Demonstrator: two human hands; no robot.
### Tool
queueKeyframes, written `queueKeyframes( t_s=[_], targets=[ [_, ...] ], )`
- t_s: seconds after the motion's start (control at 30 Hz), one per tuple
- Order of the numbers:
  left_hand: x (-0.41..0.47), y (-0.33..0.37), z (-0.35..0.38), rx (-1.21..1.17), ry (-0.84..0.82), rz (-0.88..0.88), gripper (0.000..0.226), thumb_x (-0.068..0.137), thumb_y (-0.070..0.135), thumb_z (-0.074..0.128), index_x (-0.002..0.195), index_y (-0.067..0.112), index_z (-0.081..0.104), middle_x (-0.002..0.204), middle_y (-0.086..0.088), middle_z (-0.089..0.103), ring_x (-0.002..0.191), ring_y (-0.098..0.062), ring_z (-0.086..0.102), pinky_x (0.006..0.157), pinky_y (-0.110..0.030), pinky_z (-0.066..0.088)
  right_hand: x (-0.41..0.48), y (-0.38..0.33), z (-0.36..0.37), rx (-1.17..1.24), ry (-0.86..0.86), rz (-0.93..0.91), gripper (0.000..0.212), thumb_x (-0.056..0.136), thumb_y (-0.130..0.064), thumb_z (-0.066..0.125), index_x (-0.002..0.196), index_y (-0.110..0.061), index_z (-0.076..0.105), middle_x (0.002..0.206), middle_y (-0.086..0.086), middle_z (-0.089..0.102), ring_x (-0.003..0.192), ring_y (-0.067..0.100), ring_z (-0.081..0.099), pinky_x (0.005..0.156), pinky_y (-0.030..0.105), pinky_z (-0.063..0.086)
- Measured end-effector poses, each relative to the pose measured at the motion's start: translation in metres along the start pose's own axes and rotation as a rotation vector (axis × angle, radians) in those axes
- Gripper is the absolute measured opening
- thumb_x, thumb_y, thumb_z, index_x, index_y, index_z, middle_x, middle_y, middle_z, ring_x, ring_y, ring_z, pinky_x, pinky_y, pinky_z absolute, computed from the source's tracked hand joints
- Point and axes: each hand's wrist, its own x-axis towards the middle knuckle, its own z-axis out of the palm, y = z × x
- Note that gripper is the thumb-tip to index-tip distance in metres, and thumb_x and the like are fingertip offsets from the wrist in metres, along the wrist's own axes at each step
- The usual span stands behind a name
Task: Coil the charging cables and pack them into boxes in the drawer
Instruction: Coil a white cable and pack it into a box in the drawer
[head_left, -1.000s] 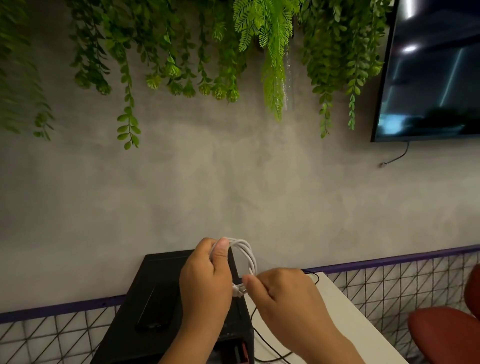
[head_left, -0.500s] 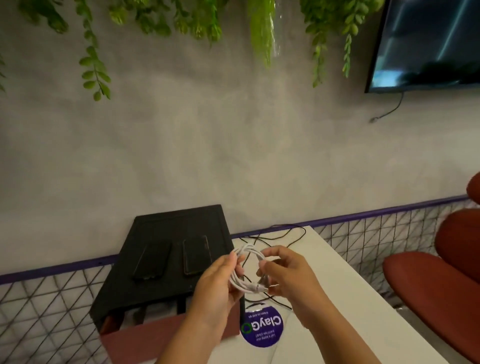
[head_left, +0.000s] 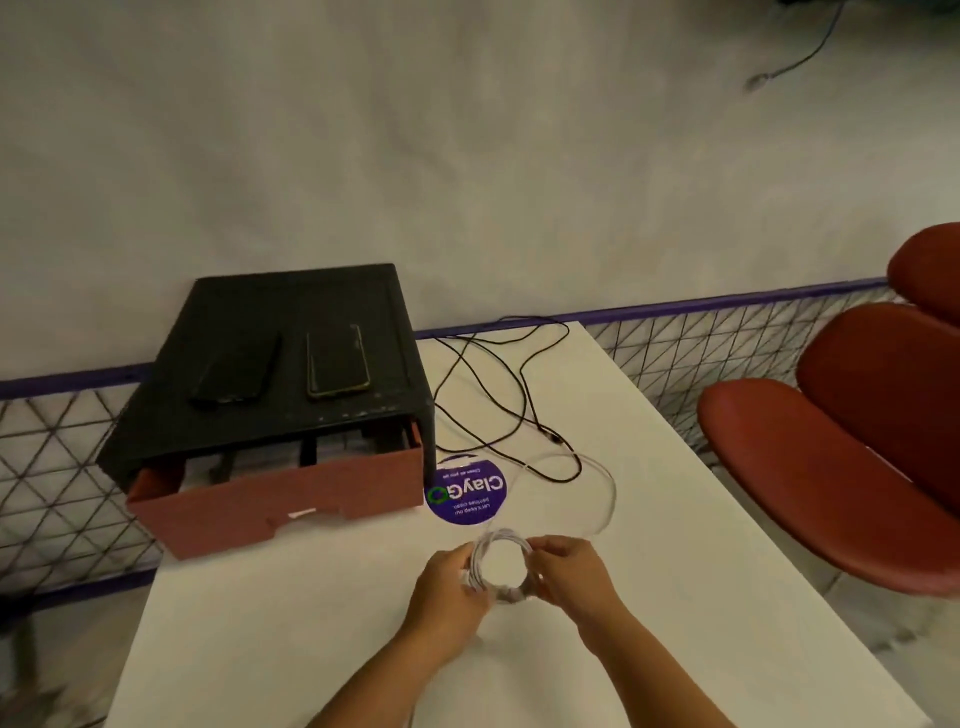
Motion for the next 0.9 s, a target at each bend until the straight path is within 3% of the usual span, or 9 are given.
queueKeyframes(
  t_s=[0.1, 0.17, 0.23, 0.33, 0.47, 0.6, 0.7, 0.77, 0.9],
  targets=[
    [-0.001, -0.016, 0.013, 0.073, -0.092, -0.013, 0.039, 0.078, 0.016, 0.069, 0.117, 0.017, 0.061, 0.110, 0.000, 0.064, 0.093, -0.013, 0.059, 0.065, -0.009, 0.042, 0.007, 0.027, -0.002, -0.064, -0.024, 0.023, 0.019, 0.078, -0.005, 0.055, 0.077, -0.014, 0.072, 0.069, 0.006, 0.068, 0.068, 0.022, 0.064, 0.075, 0.036, 0.058],
    [-0.003, -0.022, 0.017, 0.085, -0.118, -0.015, 0.038, 0.074, 0.016, 0.070, 0.111, 0.020, 0.064, 0.108, 0.000, 0.066, 0.092, -0.013, 0.061, 0.072, -0.015, 0.046, 0.012, 0.044, -0.001, -0.130, -0.026, 0.028, 0.021, 0.069, -0.018, 0.058, 0.082, -0.017, 0.074, 0.072, 0.004, 0.070, 0.070, 0.021, 0.066, 0.079, 0.040, 0.057],
    [-0.003, -0.027, 0.022, 0.093, -0.140, -0.012, 0.041, 0.070, 0.019, 0.073, 0.110, 0.024, 0.065, 0.106, 0.002, 0.068, 0.092, -0.013, 0.062, 0.078, -0.019, 0.050, 0.019, 0.060, 0.000, -0.202, -0.029, 0.043, 0.039, 0.063, -0.030, 0.058, 0.096, -0.016, 0.073, 0.080, 0.002, 0.071, 0.071, 0.016, 0.064, 0.075, 0.032, 0.056],
    [0.001, -0.037, 0.031, 0.114, -0.133, -0.016, 0.044, 0.069, 0.016, 0.070, 0.112, 0.024, 0.067, 0.102, 0.004, 0.070, 0.090, -0.011, 0.063, 0.078, -0.021, 0.051, 0.019, 0.064, 0.000, -0.293, -0.027, 0.044, 0.028, 0.077, -0.021, 0.060, 0.102, -0.016, 0.070, 0.075, -0.003, 0.067, 0.064, 0.008, 0.058, 0.062, 0.016, 0.043],
    [0.007, -0.039, 0.036, 0.142, -0.109, 0.001, 0.047, 0.072, 0.012, 0.069, 0.117, 0.025, 0.064, 0.106, -0.001, 0.065, 0.095, -0.014, 0.061, 0.073, -0.011, 0.043, 0.028, 0.067, -0.003, -0.373, -0.045, 0.004, 0.024, 0.082, -0.016, 0.056, 0.101, -0.019, 0.070, 0.082, -0.003, 0.066, 0.074, 0.011, 0.058, 0.063, 0.015, 0.041],
    [0.014, -0.043, 0.039, 0.174, -0.130, -0.023, 0.048, 0.079, 0.012, 0.066, 0.124, 0.026, 0.057, 0.109, -0.003, 0.049, 0.102, -0.018, 0.057, 0.085, -0.016, 0.043, 0.036, 0.070, -0.004, -0.444, -0.064, -0.027, 0.018, 0.081, -0.014, 0.057, 0.090, -0.021, 0.071, 0.074, -0.010, 0.062, 0.071, 0.008, 0.055, 0.060, 0.012, 0.038],
    [0.015, -0.047, 0.040, 0.191, -0.141, -0.024, 0.047, 0.081, 0.015, 0.066, 0.127, 0.021, 0.054, 0.118, -0.004, 0.047, 0.107, -0.017, 0.055, 0.091, -0.017, 0.043, 0.043, 0.070, -0.004, -0.477, -0.080, -0.029, 0.016, 0.081, -0.012, 0.056, 0.080, -0.018, 0.070, 0.067, -0.007, 0.060, 0.065, 0.008, 0.052, 0.060, 0.017, 0.039],
    [0.015, -0.050, 0.038, 0.174, -0.134, -0.053, 0.055, 0.084, 0.019, 0.066, 0.135, 0.017, 0.046, 0.129, -0.003, 0.044, 0.116, -0.015, 0.051, 0.096, -0.017, 0.039, 0.044, 0.067, -0.004, -0.470, -0.079, -0.009, 0.016, 0.084, -0.014, 0.056, 0.087, -0.014, 0.071, 0.075, -0.003, 0.063, 0.068, 0.009, 0.053, 0.064, 0.020, 0.040],
    [0.019, -0.050, 0.015, 0.091, -0.042, -0.067, 0.053, 0.086, 0.022, 0.065, 0.135, 0.014, 0.046, 0.131, -0.001, 0.044, 0.114, -0.013, 0.051, 0.094, -0.016, 0.038, 0.045, 0.050, -0.003, -0.433, -0.017, -0.015, 0.029, 0.092, -0.023, 0.052, 0.118, -0.013, 0.062, 0.116, 0.004, 0.064, 0.106, 0.019, 0.058, 0.082, 0.019, 0.036]
  ],
)
